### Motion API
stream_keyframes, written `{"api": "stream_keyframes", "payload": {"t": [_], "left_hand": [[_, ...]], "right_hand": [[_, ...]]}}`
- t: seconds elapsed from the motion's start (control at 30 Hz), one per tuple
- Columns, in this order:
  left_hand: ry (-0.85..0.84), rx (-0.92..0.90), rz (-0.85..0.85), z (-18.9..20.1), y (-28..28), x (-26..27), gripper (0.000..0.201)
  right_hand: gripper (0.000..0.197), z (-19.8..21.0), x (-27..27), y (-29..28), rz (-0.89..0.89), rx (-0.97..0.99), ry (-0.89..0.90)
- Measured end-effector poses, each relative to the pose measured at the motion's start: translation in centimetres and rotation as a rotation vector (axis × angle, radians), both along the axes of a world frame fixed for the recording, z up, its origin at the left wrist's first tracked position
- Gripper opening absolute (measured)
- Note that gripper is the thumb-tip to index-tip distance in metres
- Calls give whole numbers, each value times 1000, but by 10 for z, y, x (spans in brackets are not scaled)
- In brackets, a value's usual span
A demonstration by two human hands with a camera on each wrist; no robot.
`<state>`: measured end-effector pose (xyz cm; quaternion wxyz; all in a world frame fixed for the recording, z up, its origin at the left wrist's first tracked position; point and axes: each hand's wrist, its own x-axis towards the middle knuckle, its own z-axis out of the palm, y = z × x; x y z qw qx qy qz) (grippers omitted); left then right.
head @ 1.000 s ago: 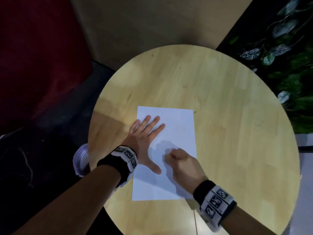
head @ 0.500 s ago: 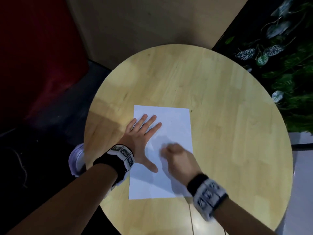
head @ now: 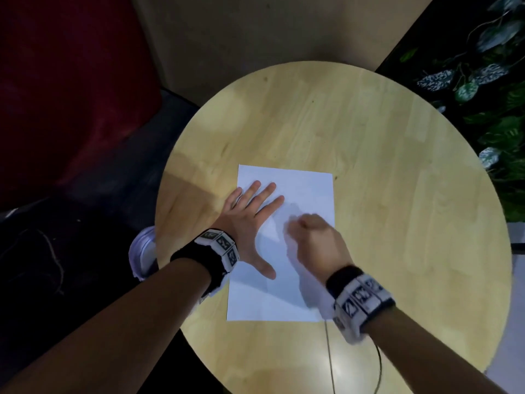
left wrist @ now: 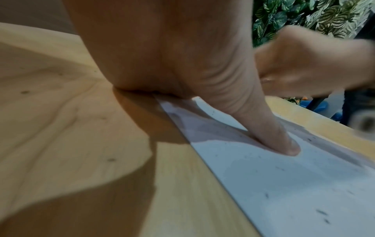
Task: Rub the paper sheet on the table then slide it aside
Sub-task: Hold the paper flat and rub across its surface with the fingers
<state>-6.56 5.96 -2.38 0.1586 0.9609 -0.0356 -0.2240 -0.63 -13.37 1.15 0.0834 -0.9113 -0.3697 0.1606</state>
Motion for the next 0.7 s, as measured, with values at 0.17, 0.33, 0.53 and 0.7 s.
{"api": "stream_keyframes", "payload": {"t": [0.17,0.33,0.53,0.7], "left_hand": [[12,19,-6,0,-1,0,157],[-24,0,9,-1,1,-3,158],[23,14,-1,1,0,1,158],[35,6,3,3,-1,1,159]], "right_hand": [[13,-5,23,23,-124,13,-76],[20,16,-85,-41,52,13,124],[23,-5,18,8,-114,44,-25],[17,-4,-19,-8,-117,112,14]]}}
